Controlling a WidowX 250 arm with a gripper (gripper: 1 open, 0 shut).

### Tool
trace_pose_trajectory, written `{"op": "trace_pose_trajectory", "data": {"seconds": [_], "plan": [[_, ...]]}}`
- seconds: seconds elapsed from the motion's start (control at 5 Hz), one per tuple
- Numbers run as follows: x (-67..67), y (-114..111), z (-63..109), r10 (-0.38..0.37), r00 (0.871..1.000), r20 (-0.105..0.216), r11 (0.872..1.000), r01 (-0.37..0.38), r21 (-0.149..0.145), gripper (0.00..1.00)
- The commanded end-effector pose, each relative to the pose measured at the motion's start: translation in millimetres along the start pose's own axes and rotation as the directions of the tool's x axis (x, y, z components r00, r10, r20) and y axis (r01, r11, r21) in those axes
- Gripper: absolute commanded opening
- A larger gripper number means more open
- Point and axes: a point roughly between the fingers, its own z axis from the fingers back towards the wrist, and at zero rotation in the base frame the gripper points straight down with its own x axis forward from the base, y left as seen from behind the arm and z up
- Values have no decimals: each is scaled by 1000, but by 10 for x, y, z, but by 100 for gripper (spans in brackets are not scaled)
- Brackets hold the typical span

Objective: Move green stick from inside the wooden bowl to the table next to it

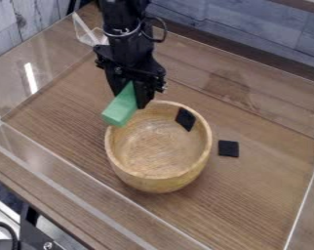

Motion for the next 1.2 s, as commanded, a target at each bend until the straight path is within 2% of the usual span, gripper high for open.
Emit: {"op": "trace_pose_trajectory", "data": {"seconds": [0.0,0.6,1.0], "plan": [[30,39,42,3,1000,24,1000,-3,12,0],[30,-5,34,21,1000,1,1000,-21,-6,0],[89,-131,92,35,999,-9,999,-36,-35,0]]}}
